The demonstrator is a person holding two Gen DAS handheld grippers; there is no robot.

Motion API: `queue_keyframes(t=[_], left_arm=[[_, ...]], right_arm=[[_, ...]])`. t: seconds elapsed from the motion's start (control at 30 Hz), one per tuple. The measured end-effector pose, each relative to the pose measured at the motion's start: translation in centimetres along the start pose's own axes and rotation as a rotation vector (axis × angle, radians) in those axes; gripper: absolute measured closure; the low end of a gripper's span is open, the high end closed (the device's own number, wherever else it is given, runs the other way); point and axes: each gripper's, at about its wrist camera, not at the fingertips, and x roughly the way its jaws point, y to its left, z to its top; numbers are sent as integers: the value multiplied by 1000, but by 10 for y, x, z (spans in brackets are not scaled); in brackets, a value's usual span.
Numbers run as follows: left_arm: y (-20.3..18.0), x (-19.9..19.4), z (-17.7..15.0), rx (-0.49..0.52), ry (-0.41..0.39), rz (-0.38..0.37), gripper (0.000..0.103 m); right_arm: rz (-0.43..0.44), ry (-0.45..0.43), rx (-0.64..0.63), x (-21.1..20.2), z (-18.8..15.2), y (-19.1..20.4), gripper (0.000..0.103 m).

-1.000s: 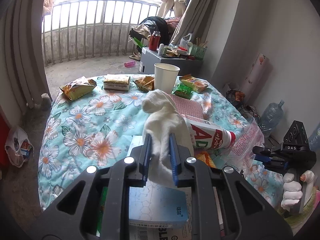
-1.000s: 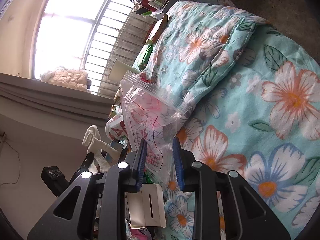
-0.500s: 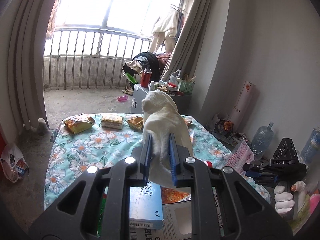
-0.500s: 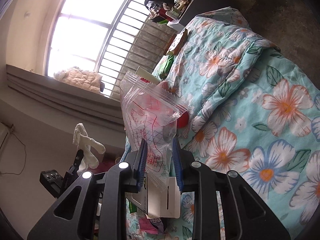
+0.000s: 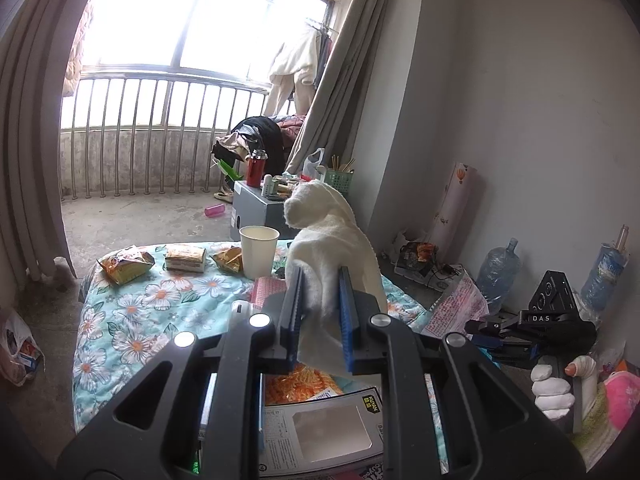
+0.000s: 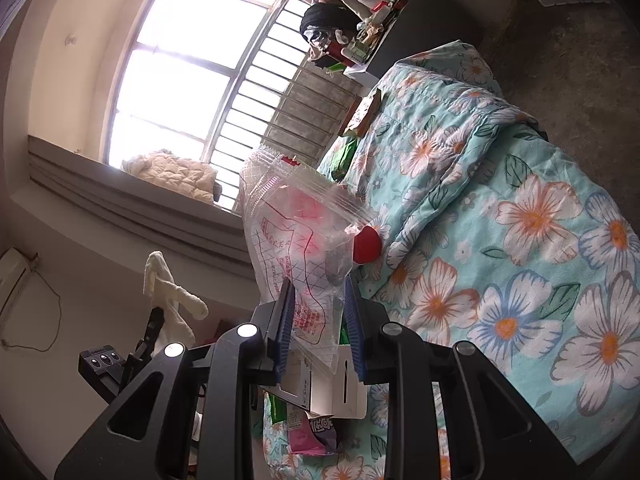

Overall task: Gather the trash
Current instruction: 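Lift the white cloth and zip bag up from the bed with both tools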

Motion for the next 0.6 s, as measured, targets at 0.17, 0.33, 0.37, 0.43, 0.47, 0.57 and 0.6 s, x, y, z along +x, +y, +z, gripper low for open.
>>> queue_keyframes(t=[0.17, 0.33, 0.37, 0.43, 0.47, 0.57, 0.6], left_arm=[[-15, 3, 2, 25, 11, -33, 88], [-32, 8, 6, 48, 21, -56, 88], [-36, 8, 7, 53, 20, -61, 88], [-44, 9, 8, 62, 20, -72, 88], [-48, 10, 9, 66, 21, -79, 88], [-59, 14, 9, 78, 26, -99, 88], [-62, 16, 9, 83, 28, -106, 88]], right_arm=[[15, -46, 26, -22, -4, -3, 78], [33, -91, 40, -44, -4, -8, 78], [36, -98, 43, -48, -4, -9, 78], [42, -113, 46, -56, -4, -11, 78], [46, -120, 49, -60, -3, -12, 78], [56, -144, 58, -69, -1, -15, 78], [59, -151, 61, -73, -1, -18, 78]])
